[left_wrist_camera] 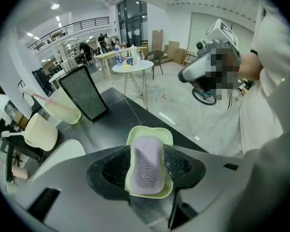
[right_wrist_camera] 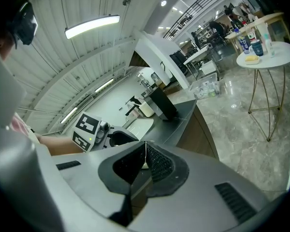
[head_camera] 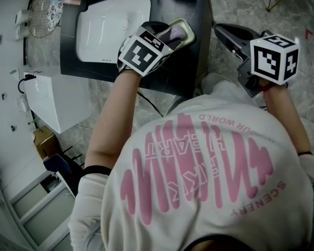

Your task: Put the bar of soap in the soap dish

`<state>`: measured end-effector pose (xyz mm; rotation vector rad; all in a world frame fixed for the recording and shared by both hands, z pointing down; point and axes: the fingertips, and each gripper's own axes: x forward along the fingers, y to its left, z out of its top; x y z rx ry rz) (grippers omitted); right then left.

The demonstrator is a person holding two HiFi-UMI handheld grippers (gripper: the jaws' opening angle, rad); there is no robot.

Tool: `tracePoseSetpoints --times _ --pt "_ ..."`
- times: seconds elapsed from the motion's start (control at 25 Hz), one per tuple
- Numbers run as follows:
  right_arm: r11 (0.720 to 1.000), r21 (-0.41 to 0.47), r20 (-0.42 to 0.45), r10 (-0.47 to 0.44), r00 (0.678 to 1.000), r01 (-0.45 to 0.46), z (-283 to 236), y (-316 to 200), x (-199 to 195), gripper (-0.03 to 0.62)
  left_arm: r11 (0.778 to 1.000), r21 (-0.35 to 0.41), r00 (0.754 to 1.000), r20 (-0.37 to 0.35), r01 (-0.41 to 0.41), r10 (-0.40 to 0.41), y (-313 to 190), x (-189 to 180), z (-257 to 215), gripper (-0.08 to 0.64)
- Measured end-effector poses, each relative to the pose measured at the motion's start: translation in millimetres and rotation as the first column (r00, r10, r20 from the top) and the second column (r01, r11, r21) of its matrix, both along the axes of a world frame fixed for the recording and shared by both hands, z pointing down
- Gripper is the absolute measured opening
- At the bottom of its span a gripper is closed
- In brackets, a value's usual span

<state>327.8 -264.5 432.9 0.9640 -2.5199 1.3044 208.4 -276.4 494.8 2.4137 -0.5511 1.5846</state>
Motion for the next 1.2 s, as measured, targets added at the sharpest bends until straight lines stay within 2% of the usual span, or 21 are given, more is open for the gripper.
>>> tracePoseSetpoints --times 0.04,0.16,0.24,0.4,0.48,0.64,0.76,0.88,1.0,1.08,1.12,1.2 --pt "1.000 -0.005 -0.001 -0.009 1.000 0.009 1 1 -1 0.018 1.000 0.003 1.000 -0.025 0.019 -0.019 -1 1 -4 0.215" --pt "1.000 -0.005 -0.005 -0.026 1.000 0.026 1 2 -4 0.018 0.995 0.031 0.990 -0.113 0.090 -0.086 -7 4 -18 0.102" --pt "0.999 -0.002 -0.007 -0.037 0.999 0.037 0 3 -7 0.018 0.990 0.049 0.980 -0.156 0.135 -0.126 -11 2 -25 0.061" --pt "0.999 0.008 -0.014 -0.047 0.999 0.047 -6 2 -9 0.018 0.974 0.075 0.950 -0.250 0.213 -0.188 -19 2 -45 0.041" --pt "0.999 0.014 -0.018 -0.051 0.999 0.051 -9 2 -12 0.018 0.966 0.086 0.930 -0.305 0.242 -0.206 -20 3 -57 0.012" --pt "0.997 0.019 -0.028 -0.070 0.997 0.070 -13 9 -23 0.018 0.951 0.103 0.888 -0.400 0.291 -0.228 -19 -3 -76 0.011" --pt "0.997 0.030 -0.040 -0.069 0.997 0.070 -18 12 -30 0.018 0.940 0.084 0.844 -0.472 0.332 -0.256 -16 -9 -85 0.011" --pt "0.996 0.050 -0.031 -0.067 0.997 0.069 -29 15 -41 0.018 0.935 0.031 0.799 -0.531 0.353 -0.284 -10 -14 -90 0.011" --pt "0.990 0.089 0.024 -0.110 0.994 0.108 -45 23 -60 0.018 0.931 -0.013 0.731 -0.616 0.365 -0.295 0 -22 -105 0.011" --pt "0.982 0.126 0.073 -0.148 0.986 0.138 -57 32 -76 0.020 0.926 -0.013 0.674 -0.682 0.376 -0.283 11 -33 -123 0.011" --pt "0.979 0.142 0.087 -0.160 0.983 0.147 -63 36 -84 0.020 0.923 0.001 0.655 -0.705 0.386 -0.273 18 -41 -131 0.011" --pt "0.972 0.185 0.093 -0.162 0.982 0.143 -72 41 -98 0.018 0.913 0.033 0.632 -0.731 0.407 -0.256 30 -63 -141 0.011"
